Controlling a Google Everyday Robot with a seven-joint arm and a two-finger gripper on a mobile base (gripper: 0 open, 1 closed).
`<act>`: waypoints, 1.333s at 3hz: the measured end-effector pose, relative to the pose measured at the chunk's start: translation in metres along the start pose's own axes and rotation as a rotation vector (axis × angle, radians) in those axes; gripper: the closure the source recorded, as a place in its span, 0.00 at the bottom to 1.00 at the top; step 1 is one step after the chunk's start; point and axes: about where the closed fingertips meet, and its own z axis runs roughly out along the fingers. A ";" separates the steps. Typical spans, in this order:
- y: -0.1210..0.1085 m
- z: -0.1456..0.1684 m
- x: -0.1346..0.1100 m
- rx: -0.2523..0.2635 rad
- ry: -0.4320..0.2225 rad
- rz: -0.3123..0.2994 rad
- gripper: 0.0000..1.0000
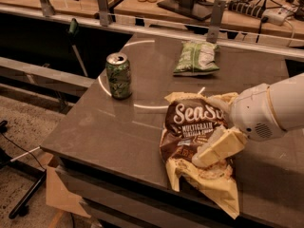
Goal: Move brown chip bag near green jalapeno chip bag
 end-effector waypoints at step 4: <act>-0.060 -0.020 0.015 0.120 0.086 0.021 1.00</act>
Offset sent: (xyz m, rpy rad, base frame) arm 0.0244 0.0060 -0.0093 -0.0393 0.0160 0.0599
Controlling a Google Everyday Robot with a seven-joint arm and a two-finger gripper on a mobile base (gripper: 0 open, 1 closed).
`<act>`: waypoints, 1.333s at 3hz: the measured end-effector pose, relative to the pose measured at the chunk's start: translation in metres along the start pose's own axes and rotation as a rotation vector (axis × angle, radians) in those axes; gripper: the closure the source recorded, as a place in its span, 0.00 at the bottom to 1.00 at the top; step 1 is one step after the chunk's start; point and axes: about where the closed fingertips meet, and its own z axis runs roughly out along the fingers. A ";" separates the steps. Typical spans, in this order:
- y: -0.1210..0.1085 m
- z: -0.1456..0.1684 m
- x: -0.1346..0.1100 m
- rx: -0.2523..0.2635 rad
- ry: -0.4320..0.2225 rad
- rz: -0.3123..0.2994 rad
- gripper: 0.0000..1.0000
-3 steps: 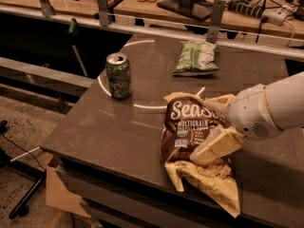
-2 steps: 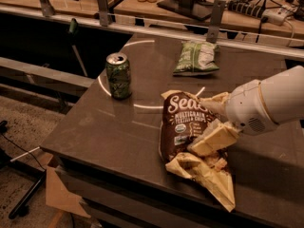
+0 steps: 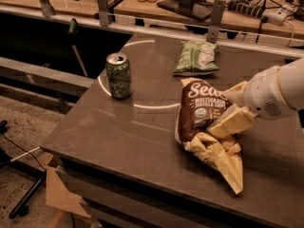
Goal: Move brown chip bag near green jalapeno chip bag
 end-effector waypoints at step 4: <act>-0.161 -0.106 0.029 0.494 0.002 0.253 1.00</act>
Offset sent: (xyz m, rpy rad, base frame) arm 0.0479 -0.2092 0.0767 -0.2527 -0.2302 -0.5613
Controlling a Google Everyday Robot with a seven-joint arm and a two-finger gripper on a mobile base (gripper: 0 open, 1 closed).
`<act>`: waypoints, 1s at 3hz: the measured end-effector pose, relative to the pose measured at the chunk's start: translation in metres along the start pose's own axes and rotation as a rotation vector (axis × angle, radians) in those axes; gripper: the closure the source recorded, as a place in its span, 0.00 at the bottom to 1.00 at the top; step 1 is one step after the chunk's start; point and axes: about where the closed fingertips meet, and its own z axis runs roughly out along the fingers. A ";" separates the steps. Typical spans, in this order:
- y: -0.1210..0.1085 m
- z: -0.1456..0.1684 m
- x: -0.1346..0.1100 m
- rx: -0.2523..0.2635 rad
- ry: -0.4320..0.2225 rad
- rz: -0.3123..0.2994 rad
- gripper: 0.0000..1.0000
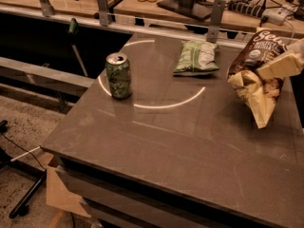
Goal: Move brown chip bag near green jalapeno chip bag
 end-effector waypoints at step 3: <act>-0.007 0.048 -0.044 -0.077 -0.024 0.039 0.61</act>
Offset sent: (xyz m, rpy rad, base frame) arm 0.0745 0.0237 -0.0038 0.0746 0.0480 0.0302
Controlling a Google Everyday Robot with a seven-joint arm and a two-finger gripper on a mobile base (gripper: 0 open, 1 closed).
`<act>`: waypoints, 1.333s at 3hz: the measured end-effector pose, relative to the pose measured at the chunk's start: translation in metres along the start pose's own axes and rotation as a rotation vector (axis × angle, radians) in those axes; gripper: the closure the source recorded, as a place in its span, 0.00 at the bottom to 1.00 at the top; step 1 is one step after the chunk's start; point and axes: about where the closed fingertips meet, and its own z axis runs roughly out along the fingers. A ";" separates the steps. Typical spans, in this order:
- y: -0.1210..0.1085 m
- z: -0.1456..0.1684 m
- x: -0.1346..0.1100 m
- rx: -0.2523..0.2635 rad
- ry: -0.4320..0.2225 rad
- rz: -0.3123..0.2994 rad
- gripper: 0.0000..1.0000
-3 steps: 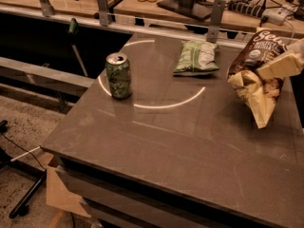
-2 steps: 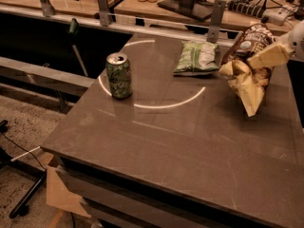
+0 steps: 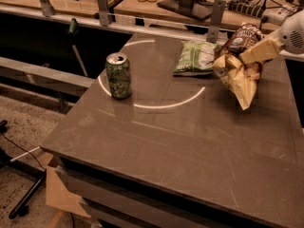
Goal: Move brown chip bag near green jalapeno chip bag
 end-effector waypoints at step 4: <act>0.044 -0.017 0.038 -0.081 0.023 0.048 0.00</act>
Offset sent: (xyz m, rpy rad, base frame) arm -0.0140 0.0290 -0.0088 0.0658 0.0394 -0.0261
